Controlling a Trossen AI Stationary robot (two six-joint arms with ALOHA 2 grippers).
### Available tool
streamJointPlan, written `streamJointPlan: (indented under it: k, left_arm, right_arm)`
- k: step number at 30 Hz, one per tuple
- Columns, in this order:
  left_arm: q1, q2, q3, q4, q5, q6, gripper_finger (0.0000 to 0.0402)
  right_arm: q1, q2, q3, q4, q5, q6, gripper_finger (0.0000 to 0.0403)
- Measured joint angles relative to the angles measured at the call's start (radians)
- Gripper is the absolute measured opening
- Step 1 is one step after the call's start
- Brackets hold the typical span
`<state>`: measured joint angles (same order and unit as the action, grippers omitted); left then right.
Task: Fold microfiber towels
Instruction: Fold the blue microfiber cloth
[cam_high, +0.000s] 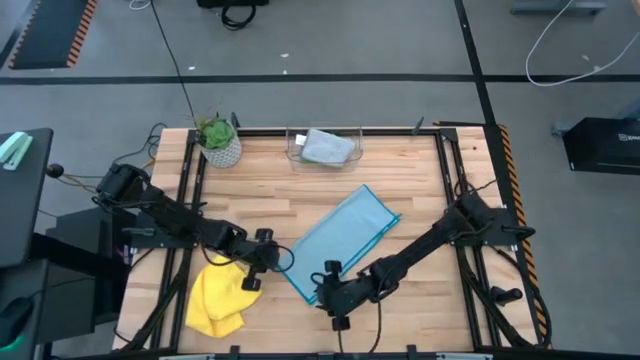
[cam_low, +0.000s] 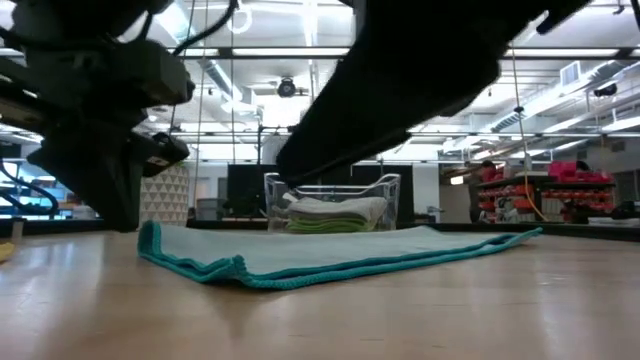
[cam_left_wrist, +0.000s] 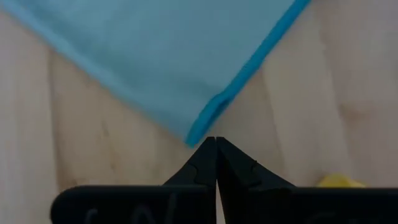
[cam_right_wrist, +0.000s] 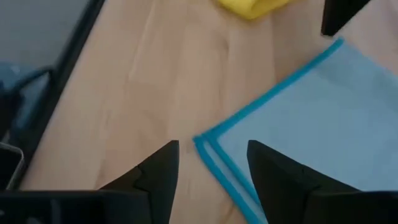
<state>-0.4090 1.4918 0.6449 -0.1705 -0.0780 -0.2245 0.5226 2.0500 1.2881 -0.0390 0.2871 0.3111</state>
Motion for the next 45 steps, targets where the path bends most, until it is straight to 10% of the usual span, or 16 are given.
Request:
streamJointPlan:
  k: [13, 25, 33, 45]
  left_arm:
    - [-0.103, -0.007, 0.001, 0.019, -0.055, -0.097, 0.0016]
    - [-0.146, -0.007, 0.001, 0.050, -0.073, -0.135, 0.0019]
    - [-0.150, -0.008, 0.001, 0.176, -0.073, -0.138, 0.0017]
    - [-0.240, 0.144, 0.062, 0.392, -0.165, 0.003, 0.0174]
  right_arm:
    - [-0.001, 0.174, 0.169, -0.106, 0.057, 0.005, 0.0190]
    - [-0.013, 0.171, 0.165, -0.158, 0.112, 0.049, 0.0014]
    - [0.066, 0.125, 0.163, -0.304, 0.061, 0.095, 0.0009]
    - [0.261, 0.030, 0.162, -0.445, 0.061, 0.298, 0.0005]
